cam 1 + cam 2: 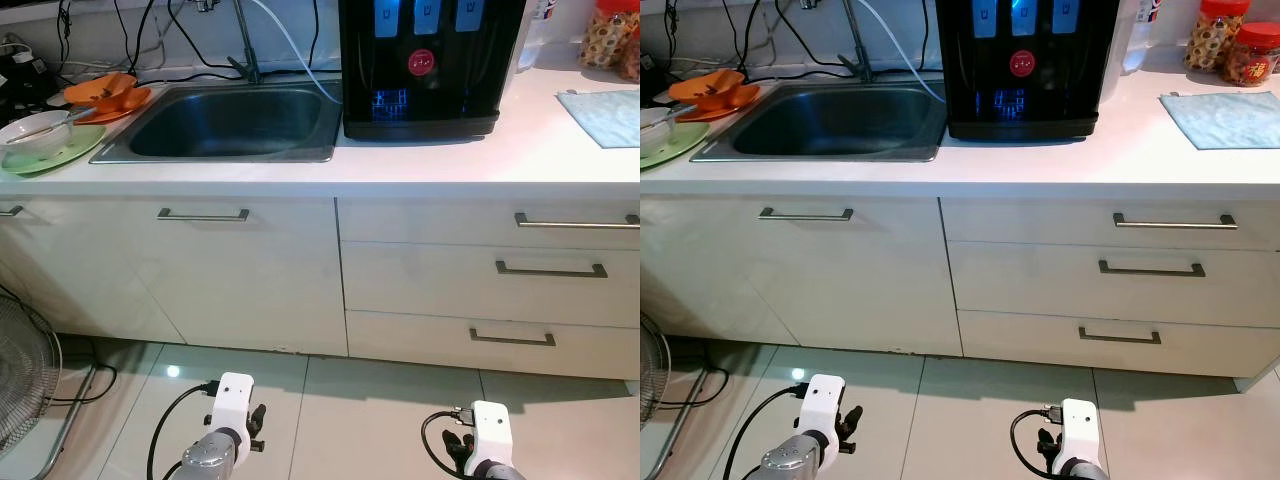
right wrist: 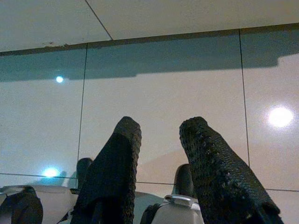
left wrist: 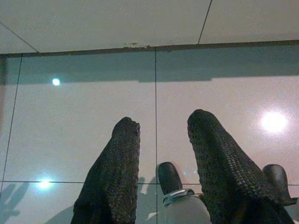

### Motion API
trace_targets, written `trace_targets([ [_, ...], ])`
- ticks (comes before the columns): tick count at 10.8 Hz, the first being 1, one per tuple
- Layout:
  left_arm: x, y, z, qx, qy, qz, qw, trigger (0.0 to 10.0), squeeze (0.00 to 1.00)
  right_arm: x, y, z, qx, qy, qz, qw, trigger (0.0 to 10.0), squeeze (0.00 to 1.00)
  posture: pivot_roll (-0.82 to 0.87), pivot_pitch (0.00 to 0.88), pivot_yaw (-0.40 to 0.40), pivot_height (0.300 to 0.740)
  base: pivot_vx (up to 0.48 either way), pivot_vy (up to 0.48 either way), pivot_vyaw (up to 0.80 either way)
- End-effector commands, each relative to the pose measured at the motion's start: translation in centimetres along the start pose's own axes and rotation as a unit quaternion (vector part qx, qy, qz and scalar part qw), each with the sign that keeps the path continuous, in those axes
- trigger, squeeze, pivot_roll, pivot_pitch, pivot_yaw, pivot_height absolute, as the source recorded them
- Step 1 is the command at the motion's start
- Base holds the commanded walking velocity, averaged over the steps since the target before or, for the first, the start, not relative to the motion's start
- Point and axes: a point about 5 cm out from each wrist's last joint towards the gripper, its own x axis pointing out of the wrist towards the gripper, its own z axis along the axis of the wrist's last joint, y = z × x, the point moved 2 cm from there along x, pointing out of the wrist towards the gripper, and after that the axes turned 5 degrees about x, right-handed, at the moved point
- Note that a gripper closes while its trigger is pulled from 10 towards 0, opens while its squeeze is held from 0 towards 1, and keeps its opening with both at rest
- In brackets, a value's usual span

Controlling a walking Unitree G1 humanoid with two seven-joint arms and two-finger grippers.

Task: Kitchen organization

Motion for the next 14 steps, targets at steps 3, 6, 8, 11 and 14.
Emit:
trace_targets([
  [3, 0.0, 0.5, 0.4, -0.002, -0.004, 0.005, 1.000, 10.0, 0.00, 0.1, 0.4, 0.2, 0.006, -0.006, 0.006, 1.000, 10.0, 0.00, -0.01, 0.000, 0.128, 0.728, 0.000, 0.000, 0.00],
  [6, 0.3, 0.8, 1.7, 0.008, -0.021, 0.004, 1.000, 10.0, 0.00, 0.2, 0.7, 0.7, 0.024, -0.028, -0.001, 0.999, 10.0, 0.00, 0.00, 0.000, 0.135, 0.740, 0.000, 0.000, 0.00],
  [8, 0.2, 0.6, 1.4, 0.006, -0.019, 0.004, 1.000, 10.0, 0.00, 0.1, 0.4, 0.7, 0.022, -0.027, 0.000, 0.999, 10.0, 0.00, 0.00, 0.000, 0.130, 0.740, 0.000, 0.000, 0.00],
  [11, 0.2, 0.4, 1.3, 0.003, -0.019, 0.003, 1.000, 10.0, 0.00, 0.1, 0.2, 0.7, 0.015, -0.028, 0.001, 0.999, 10.0, 0.00, 0.00, 0.000, 0.124, 0.740, 0.000, 0.000, 0.00],
  [14, 0.6, -0.1, 5.3, 0.024, -0.097, -0.007, 0.995, 10.0, 0.00, -0.2, -0.1, 2.0, -0.020, -0.095, -0.022, 0.995, 10.0, 0.00, 0.00, 0.000, 0.128, 0.740, 0.000, 0.000, 0.00],
])
